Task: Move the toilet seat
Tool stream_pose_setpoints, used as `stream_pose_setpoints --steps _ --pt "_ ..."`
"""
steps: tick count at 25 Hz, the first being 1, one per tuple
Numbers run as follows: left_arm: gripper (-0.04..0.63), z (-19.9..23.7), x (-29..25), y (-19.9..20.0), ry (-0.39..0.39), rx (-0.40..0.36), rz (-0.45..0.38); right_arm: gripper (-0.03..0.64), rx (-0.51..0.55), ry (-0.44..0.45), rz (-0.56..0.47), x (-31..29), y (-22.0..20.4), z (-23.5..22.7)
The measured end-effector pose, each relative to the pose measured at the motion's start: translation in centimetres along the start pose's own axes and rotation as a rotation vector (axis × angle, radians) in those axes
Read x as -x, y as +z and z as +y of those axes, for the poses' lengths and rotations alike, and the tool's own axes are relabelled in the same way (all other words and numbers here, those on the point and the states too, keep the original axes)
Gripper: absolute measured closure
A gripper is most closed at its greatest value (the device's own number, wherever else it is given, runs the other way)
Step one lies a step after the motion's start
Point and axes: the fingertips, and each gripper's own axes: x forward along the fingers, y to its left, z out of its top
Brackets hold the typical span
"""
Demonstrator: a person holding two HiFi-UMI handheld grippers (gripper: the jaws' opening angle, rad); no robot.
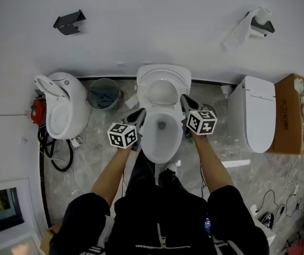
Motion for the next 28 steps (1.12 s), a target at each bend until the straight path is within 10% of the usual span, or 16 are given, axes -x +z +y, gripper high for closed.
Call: stream_pose_setpoints --steps 11,28 --pt "0.592 -9.4 5.4 3.0 0.041 -0.309 -0.076 0.615 0.229 -0.042 -0.043 12.7 -1.4 4.7" --pt "0.592 -9.7 10.8 3.8 0.037 -0.321 -0.165 0.617 0.313 -0.058 -0.126 16.1 -0.6 10.4"
